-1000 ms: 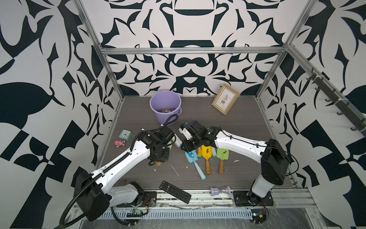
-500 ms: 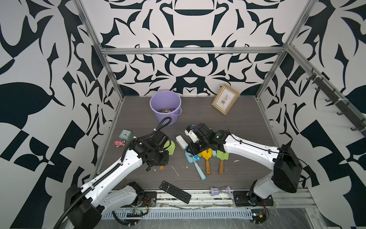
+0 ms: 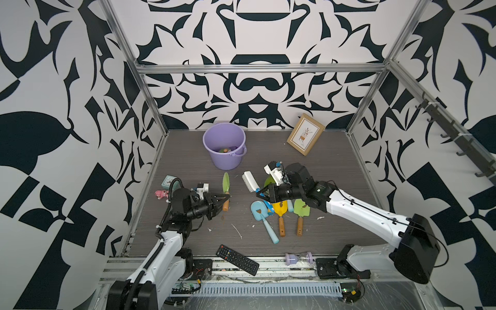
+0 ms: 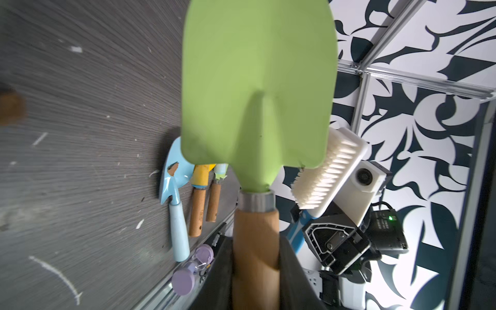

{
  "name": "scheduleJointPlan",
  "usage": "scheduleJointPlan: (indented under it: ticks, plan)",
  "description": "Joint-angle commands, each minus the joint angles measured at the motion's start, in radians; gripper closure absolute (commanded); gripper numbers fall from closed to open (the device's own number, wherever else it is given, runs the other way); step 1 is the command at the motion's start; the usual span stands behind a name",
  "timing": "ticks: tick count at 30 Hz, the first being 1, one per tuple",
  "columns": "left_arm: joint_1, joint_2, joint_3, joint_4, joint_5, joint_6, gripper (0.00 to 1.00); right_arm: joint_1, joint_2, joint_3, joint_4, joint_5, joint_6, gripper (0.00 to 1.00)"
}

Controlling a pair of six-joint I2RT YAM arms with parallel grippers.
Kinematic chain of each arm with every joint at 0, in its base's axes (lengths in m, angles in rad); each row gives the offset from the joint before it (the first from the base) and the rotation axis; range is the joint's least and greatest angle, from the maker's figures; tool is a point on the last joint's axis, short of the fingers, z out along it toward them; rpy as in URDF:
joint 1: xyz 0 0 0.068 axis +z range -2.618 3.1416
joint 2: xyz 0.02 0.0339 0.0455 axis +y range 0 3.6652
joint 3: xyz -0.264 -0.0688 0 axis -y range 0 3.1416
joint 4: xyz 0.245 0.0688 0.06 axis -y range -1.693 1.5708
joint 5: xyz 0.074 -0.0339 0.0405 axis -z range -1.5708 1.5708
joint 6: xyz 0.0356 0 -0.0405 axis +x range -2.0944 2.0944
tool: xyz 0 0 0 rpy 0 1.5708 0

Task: Brush the soil off the hand trowel and place it into the bucket
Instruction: Brush off the soil from the hand trowel.

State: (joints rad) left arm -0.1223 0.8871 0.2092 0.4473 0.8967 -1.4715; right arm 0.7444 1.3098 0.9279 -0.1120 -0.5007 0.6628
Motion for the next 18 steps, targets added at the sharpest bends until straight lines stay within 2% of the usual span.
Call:
scheduleJointPlan:
  ticks: [1,5,6,11,18]
  plan:
    - [0.007,0.056,-0.022,0.564,0.107,-0.269,1.0,-0.025,-0.031,-0.032,0.265,-0.09,0.137,1.0]
    - [0.013,0.216,-0.048,0.931,0.13,-0.406,1.0,-0.033,-0.029,-0.047,0.381,-0.116,0.219,1.0]
    - [0.018,0.261,-0.051,0.978,0.149,-0.429,1.0,-0.033,-0.032,-0.047,0.391,-0.113,0.225,1.0]
    - [0.019,0.296,-0.051,0.977,0.171,-0.396,1.0,-0.034,-0.032,-0.035,0.406,-0.117,0.24,1.0]
    - [0.021,0.279,-0.035,0.975,0.159,-0.407,1.0,-0.027,0.038,-0.071,0.578,-0.151,0.349,1.0]
